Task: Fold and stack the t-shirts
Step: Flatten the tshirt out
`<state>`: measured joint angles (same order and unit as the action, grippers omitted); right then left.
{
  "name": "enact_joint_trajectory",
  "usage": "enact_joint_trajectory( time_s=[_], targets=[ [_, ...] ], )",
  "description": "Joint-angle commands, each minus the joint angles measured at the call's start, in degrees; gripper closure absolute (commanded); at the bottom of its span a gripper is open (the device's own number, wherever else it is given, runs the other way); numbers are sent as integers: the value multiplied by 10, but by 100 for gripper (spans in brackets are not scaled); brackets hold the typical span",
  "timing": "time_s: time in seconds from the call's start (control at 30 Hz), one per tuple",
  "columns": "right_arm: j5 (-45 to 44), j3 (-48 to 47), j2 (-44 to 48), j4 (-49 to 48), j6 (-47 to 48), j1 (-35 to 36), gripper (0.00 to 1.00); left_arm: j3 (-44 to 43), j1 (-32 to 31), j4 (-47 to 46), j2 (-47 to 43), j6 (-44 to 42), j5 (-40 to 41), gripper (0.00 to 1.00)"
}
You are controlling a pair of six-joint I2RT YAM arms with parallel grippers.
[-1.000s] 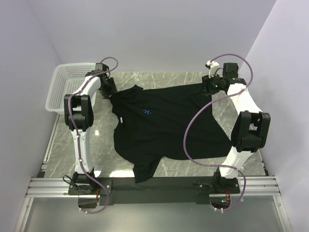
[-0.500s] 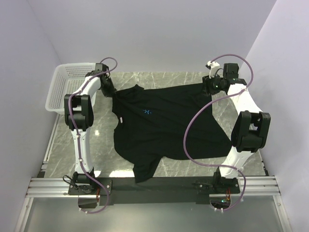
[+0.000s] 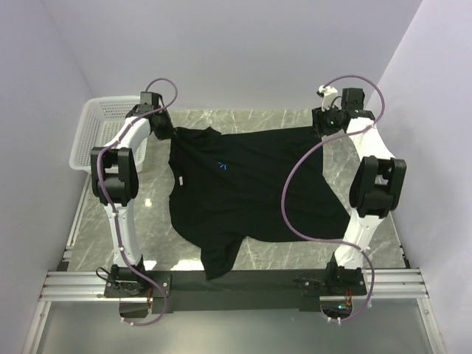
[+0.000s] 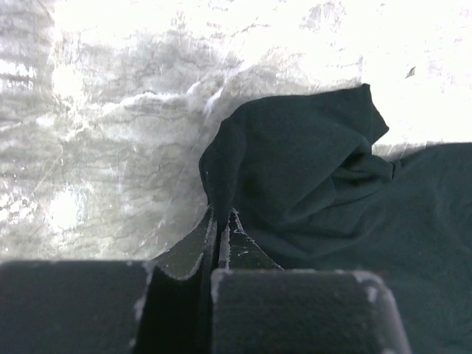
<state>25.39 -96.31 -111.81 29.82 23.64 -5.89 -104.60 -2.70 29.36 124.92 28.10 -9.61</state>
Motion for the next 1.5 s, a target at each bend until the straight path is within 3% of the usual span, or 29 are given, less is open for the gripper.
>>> enact_joint_trajectory(
  time_s=[0.0, 0.23, 0.43, 1.0, 1.47],
  targets=[
    [-52, -78, -46, 15, 4, -4, 45, 21, 5, -39, -39, -11, -13, 100],
    [-57, -243, -176, 62, 7, -8, 42, 16, 5, -35, -33, -18, -13, 99],
    [-89, -315, -243, 70, 24, -8, 41, 7, 5, -33, -25, -22, -5, 99],
    [-127, -423, -360, 47, 120, 6, 40, 3, 5, -32, -14, -13, -6, 99],
    [-175, -469, -416, 105, 184, 33, 39, 19, 5, -30, -29, -6, -5, 98]
  ],
)
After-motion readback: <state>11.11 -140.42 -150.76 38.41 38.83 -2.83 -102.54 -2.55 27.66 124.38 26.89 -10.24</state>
